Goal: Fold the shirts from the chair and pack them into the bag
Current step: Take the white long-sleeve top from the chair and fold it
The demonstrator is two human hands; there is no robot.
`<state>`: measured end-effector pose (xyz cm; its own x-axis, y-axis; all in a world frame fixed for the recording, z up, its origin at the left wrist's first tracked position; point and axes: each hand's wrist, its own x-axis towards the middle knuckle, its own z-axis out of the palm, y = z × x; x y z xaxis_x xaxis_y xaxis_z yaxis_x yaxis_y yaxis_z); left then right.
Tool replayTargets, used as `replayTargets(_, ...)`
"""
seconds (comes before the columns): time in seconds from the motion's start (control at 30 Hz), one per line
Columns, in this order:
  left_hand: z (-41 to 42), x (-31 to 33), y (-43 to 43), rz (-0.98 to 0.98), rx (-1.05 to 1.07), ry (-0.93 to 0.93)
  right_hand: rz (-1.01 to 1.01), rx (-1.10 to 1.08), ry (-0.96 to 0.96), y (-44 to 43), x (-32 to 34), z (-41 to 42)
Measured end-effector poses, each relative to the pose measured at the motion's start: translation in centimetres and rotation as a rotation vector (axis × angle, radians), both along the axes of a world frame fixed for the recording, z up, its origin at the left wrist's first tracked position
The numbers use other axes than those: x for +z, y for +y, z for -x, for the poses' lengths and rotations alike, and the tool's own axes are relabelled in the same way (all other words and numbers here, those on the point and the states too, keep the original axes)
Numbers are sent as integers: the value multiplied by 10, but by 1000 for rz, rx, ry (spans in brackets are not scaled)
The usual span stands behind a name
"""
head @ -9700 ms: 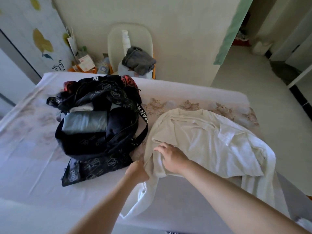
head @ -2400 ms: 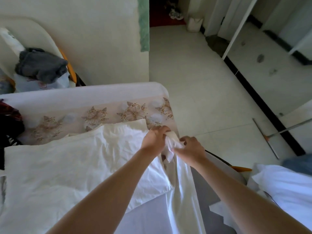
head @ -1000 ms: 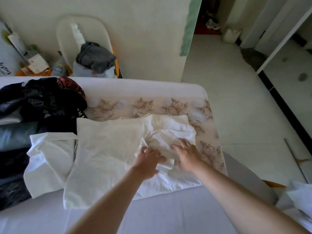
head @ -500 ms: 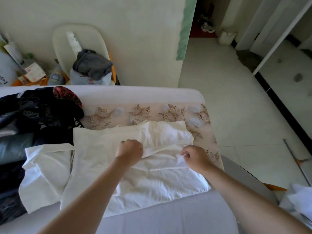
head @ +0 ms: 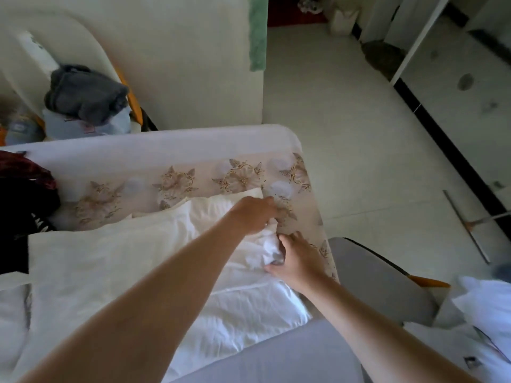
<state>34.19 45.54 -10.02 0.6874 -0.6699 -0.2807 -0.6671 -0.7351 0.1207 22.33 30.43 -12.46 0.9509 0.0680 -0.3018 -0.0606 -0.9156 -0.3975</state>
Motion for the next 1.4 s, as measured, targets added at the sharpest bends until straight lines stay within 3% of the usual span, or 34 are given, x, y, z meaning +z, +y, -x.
replayTargets(0.07,-11,-4,3,35,40,-25,-34,-17,-9,-8,-8,3)
replayTargets(0.2,-4,-5,6,281,434,-1,-90,-29,5,-17,-10,2)
replayTargets(0.3,16,-6,-7,397,478,-179,-109,-13,7,-22,-6,5)
replayTargets(0.5,31,-3,-25,40,278,-118,-221,130,-89,-39,-5,25)
replayTargets(0.63,20,1,-30,27,481,-89,-239,76,-156,-40,-9,30)
replayTargets(0.8,6,5,-29,475,733,240,-126,135,-266,-32,-10,30)
replayTargets(0.93,-9,-2,-19,602,897,278,-183,-104,-304,-40,-11,38)
replayTargets(1.03,-4,-18,-12,620,867,202,-163,-182,-192,-47,-10,40)
replayTargets(1.13,15,-20,-12,680,789,-13,12,-104,-144,-44,-7,36)
replayTargets(1.2,35,-15,-6,694,709,-204,132,1,-189,-34,-2,35)
replayTargets(1.27,60,-10,11,645,637,-316,118,104,-297,-22,4,35)
replayTargets(1.4,119,-5,67,451,673,-369,22,418,-263,4,11,35)
